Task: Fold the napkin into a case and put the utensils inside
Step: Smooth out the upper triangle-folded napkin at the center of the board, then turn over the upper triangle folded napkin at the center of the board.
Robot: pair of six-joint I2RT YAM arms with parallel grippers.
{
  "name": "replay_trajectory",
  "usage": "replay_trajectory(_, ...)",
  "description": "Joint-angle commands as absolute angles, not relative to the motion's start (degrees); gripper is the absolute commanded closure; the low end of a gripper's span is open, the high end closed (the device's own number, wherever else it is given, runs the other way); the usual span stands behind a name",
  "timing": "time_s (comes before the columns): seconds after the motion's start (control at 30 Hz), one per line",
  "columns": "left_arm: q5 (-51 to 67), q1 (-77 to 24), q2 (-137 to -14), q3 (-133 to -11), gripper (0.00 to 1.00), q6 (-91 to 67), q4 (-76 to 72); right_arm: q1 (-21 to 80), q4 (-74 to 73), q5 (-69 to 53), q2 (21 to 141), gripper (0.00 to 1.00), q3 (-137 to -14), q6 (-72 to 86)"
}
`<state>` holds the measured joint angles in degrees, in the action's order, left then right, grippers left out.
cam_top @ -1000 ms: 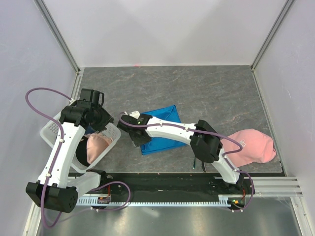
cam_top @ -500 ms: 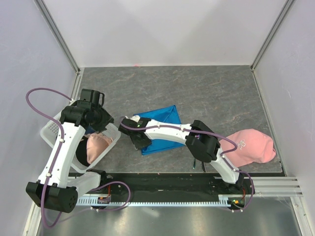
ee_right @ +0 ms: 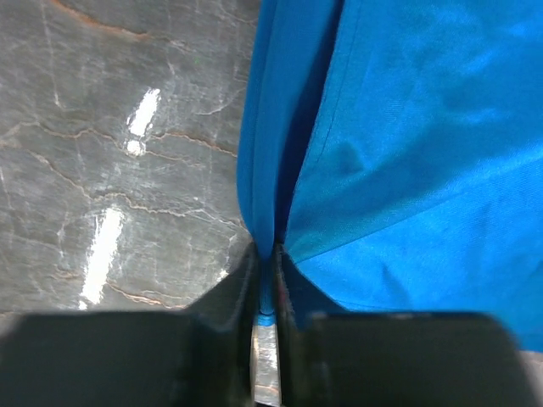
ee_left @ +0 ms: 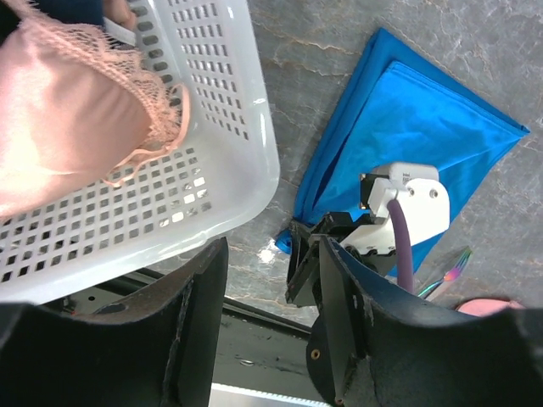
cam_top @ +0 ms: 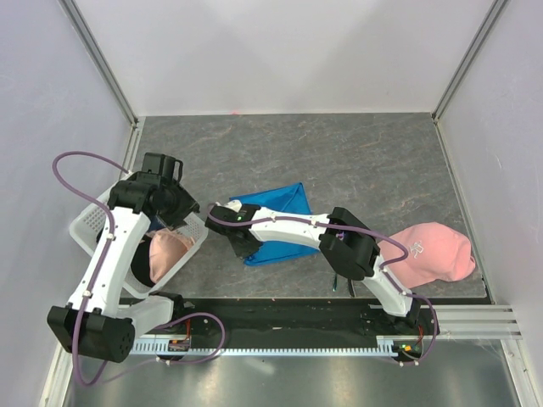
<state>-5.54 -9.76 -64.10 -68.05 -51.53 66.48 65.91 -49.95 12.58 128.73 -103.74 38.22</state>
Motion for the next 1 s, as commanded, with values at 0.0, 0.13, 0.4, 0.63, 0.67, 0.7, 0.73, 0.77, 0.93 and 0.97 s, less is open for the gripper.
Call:
replay_trajectory(0.0, -0.27, -9.84, -67.49, -66.97, 0.44, -47.47, 61.19, 66.45, -49.13, 12.04, 128.24, 0.96, -100.29, 37.62)
replay_trajectory(0.13, 8.78, -9.84, -73.2, -66.53, 0.38, -40.36, 56.26, 65.66, -48.69, 11.08, 122.19, 1.0, -97.39, 36.21)
replay_trajectory(0.4, 21.18, -10.98, -87.0, -67.67, 0.32, -38.76, 46.5, 61.18, -43.33, 5.99, 110.75, 1.0, -87.46, 34.63)
replay_trajectory(0.63, 14.77, -17.75, -99.38, -72.5, 0.31, -40.08, 46.23, 58.27, -42.54, 4.58, 107.67, 1.0, -85.26, 34.1)
replay_trajectory(0.67, 14.07, -18.36, -100.36, -73.29, 0.31, -40.6, 46.32, 57.92, -42.37, 4.4, 107.58, 1.0, -85.17, 34.01)
replay_trajectory(0.7, 13.28, -19.5, -101.15, -73.65, 0.31, -41.48, 46.14, 57.48, -42.28, 4.05, 107.58, 1.0, -85.25, 33.93)
replay_trajectory(0.73, 11.53, -19.95, -101.95, -74.0, 0.31, -41.57, 45.88, 57.31, -42.19, 3.61, 107.49, 1.0, -85.25, 33.93)
replay_trajectory(0.77, 10.9, -20.47, -102.91, -74.61, 0.31, -41.75, 45.27, 57.22, -42.01, 3.34, 107.58, 1.0, -85.51, 33.75)
replay_trajectory(0.93, 7.74, -20.48, -105.81, -76.02, 0.31, -42.19, 44.38, 57.13, -41.66, 2.72, 107.75, 1.0, -86.04, 33.84)
replay_trajectory(0.97, 7.56, -20.48, -107.13, -76.2, 0.31, -42.27, 44.38, 57.13, -41.57, 2.81, 107.58, 1.0, -85.96, 33.92)
